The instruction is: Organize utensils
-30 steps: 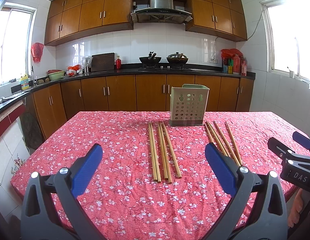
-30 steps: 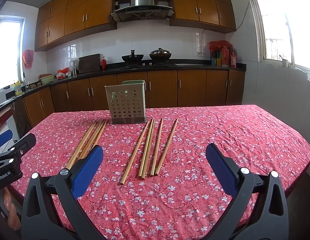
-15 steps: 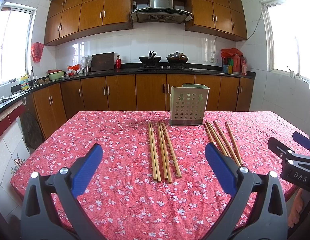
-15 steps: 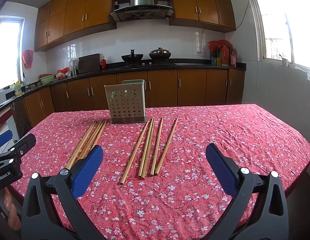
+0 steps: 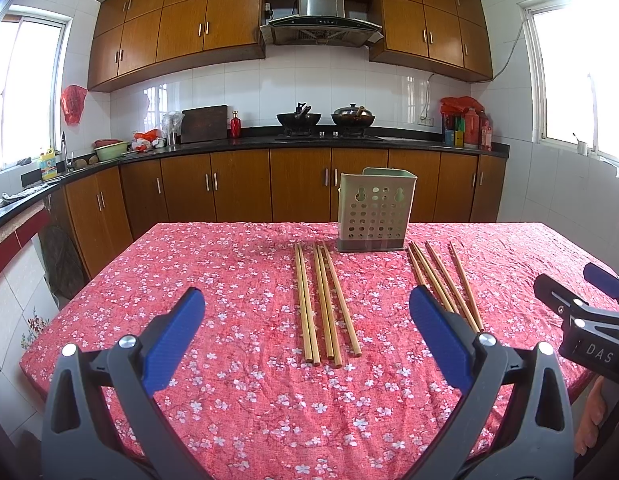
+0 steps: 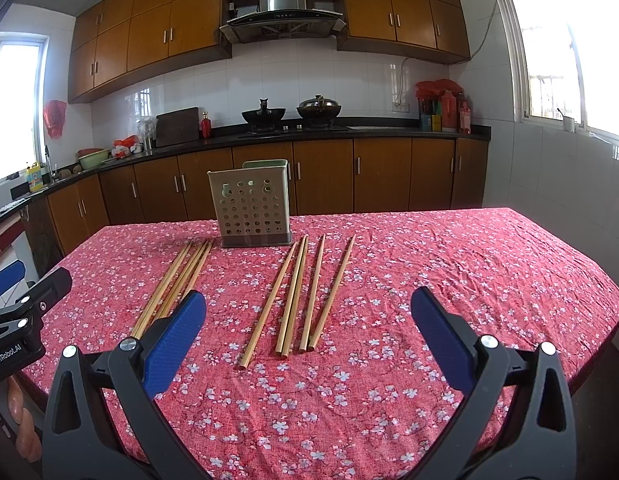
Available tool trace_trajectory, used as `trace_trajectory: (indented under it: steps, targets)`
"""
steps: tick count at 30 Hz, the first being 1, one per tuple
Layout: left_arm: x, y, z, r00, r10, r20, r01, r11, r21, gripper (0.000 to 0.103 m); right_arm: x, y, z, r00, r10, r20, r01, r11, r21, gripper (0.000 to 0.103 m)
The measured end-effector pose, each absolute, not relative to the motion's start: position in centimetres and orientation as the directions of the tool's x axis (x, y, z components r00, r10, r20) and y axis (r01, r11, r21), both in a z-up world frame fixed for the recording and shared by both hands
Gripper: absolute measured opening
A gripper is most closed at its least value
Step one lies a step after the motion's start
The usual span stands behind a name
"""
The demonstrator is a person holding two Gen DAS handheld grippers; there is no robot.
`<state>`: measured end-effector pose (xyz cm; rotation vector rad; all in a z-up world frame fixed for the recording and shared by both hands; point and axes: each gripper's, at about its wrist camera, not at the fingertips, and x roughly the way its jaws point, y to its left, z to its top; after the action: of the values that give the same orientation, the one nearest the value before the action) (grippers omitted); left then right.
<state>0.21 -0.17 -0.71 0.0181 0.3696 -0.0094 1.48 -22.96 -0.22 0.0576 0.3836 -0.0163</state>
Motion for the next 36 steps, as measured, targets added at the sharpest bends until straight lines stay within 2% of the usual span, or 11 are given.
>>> trace_trajectory:
  steps: [19, 24, 30, 32, 36]
  targets:
    - [0.7, -0.4, -1.3, 0.925, -0.002, -0.38, 0.006, 1.0, 0.008, 0.099, 1.7, -23.2, -0.5, 0.924, -0.008, -0.383, 0.032, 0.998, 0.055, 0.101]
    - [2.8, 0.8, -2.3, 0.895, 0.038, -0.445, -0.037, 0.999, 0.011, 0.099, 3.8, -24.6, -1.8, 0.891, -0.015, -0.453, 0.067, 0.993, 0.1, 0.101]
    - [7.1, 3.4, -3.8, 0.825, 0.098, -0.557, -0.114, 0.994, 0.007, 0.099, 8.0, -27.2, -3.7, 0.811, -0.021, -0.585, 0.139, 0.978, 0.157, 0.1]
    - [8.7, 4.4, -4.1, 0.799, 0.106, -0.592, -0.135, 0.991, -0.005, 0.099, 9.5, -27.4, -4.1, 0.78, -0.049, -0.624, 0.164, 0.978, 0.127, 0.086]
    - [11.2, 5.0, -5.0, 0.763, 0.1, -0.638, -0.131, 0.991, -0.002, 0.099, 12.6, -27.6, -5.2, 0.73, -0.01, -0.684, 0.153, 0.977, 0.148, 0.069]
